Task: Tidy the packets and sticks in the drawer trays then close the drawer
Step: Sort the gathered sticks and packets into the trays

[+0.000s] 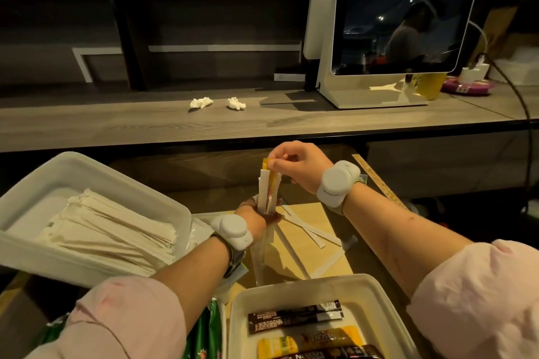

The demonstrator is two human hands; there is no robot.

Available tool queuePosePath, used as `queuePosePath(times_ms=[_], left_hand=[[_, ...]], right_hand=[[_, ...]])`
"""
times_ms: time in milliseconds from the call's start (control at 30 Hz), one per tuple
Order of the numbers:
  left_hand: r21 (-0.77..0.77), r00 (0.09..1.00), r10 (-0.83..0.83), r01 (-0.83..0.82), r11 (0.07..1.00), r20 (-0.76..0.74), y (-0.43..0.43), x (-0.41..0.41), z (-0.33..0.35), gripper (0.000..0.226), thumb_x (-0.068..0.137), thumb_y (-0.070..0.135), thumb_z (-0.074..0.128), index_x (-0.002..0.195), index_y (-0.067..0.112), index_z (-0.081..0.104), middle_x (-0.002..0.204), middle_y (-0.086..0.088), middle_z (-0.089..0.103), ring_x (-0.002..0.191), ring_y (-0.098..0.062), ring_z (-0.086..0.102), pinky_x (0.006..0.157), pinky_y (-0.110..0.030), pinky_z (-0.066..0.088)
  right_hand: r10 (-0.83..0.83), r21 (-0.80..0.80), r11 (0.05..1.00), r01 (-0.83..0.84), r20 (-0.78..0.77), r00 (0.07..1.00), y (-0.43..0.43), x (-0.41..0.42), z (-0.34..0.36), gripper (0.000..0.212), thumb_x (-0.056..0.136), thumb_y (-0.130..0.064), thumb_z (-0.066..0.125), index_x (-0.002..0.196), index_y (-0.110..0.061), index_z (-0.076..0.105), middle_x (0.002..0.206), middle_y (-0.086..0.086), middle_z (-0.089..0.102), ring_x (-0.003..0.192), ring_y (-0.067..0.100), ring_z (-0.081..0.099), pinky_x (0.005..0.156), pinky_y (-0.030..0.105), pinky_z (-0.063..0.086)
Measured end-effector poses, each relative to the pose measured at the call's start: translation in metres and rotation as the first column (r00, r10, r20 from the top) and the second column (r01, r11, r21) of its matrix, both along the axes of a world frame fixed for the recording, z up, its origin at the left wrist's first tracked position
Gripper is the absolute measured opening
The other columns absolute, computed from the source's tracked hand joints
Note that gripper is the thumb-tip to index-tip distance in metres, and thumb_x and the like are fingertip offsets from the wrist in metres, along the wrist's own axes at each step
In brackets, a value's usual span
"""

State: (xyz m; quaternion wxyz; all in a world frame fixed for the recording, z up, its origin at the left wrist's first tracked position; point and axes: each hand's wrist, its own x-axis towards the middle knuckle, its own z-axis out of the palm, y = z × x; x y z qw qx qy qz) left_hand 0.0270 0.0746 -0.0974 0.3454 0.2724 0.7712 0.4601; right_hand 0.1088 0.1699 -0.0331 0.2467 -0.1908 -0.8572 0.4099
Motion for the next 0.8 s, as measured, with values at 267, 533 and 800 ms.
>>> queuePosePath(times_ms=[267,533,800], left_hand=[[0.056,0.999,-0.032,0.033,0.998,-0.020,-0.001,-0.001,-0.004,0.038,0.089,-0.007,0.054,0.126,-0.008,0.052,0.111,-0.015,0.064,0.082,-0.017,0.060,0.061,0.001,0.044],[0.010,0.998,-0.061,0.061,0.998,-0.022,-0.008,-0.012,-0.007,0.023,0.094,0.012,0.051,0.078,0.028,0.045,0.078,0.002,0.053,0.071,-0.012,0.053,0.061,-0.022,0.044],[0.051,0.991,-0.079,0.085,0.995,-0.111,-0.003,-0.026,-0.020,0.010,0.093,0.009,0.050,0.101,0.014,0.053,0.079,-0.006,0.057,0.073,-0.021,0.053,0.083,-0.037,0.054]], right_hand=[[-0.131,-0.639,0.750,-0.171,-0.398,0.908,0.003,0.001,0.025,0.014,0.096,-0.022,0.049,0.091,-0.020,0.062,0.092,-0.001,0.069,0.095,0.021,0.067,0.081,0.037,0.054],[0.137,-0.474,0.850,-0.231,-0.224,0.965,-0.027,0.026,0.044,0.016,0.096,-0.017,0.049,0.088,-0.019,0.063,0.081,-0.001,0.071,0.082,0.023,0.070,0.077,0.039,0.057],[0.611,-0.338,0.787,-0.516,0.540,0.579,-0.079,0.038,0.011,0.019,0.092,-0.015,0.058,0.108,-0.009,0.067,0.094,0.004,0.067,0.079,0.011,0.064,0.072,0.017,0.056]])
